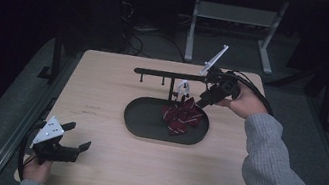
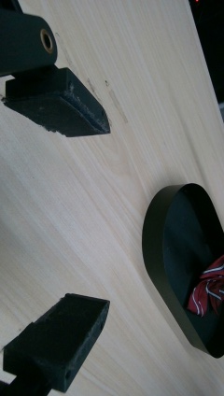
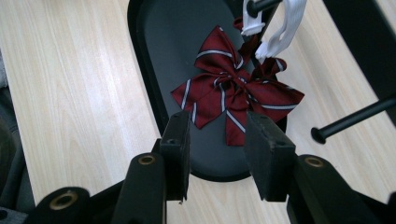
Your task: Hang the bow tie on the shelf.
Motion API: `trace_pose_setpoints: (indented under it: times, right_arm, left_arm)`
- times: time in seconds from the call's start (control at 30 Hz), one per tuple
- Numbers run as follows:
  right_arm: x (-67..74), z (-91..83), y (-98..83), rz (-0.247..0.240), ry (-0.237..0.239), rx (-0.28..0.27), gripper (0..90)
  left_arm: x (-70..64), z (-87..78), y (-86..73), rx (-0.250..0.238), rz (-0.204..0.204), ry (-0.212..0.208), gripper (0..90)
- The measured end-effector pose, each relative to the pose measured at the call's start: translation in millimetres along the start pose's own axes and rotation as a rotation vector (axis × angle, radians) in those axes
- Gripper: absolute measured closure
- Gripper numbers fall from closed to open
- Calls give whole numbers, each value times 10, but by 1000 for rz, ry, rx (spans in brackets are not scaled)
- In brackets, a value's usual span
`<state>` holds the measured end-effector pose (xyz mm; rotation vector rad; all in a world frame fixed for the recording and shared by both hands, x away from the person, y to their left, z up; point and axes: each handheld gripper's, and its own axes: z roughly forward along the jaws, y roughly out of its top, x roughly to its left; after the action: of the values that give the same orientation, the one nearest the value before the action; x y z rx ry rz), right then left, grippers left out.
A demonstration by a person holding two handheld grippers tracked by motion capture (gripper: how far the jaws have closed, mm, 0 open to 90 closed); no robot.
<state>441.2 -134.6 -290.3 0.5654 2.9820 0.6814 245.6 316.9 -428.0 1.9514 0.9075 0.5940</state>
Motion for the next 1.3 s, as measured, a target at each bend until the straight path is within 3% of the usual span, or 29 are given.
trace_pose_setpoints:
  times: [0.77, 1.3]
  right_arm:
    - [146, 66, -340, 21, 5, -26, 561]
    - [233, 243, -634, 53, 25, -38, 504]
  left_arm:
    - [-17, 7, 5, 3, 3, -1, 131]
    - [-20, 10, 4, 6, 3, 1, 131]
